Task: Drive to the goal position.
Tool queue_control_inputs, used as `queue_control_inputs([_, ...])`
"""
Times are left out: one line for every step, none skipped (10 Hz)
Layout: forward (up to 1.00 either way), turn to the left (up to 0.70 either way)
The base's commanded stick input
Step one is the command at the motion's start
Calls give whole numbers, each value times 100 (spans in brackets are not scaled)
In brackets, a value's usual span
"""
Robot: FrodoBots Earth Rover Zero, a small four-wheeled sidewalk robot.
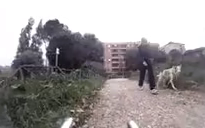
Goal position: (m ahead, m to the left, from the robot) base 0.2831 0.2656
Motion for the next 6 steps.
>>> queue_control_inputs([70, 0])
queue_control_inputs([70, -10])
queue_control_inputs([70, -25])
queue_control_inputs([70, -35])
queue_control_inputs([70, -35])
queue_control_inputs([70, 0])
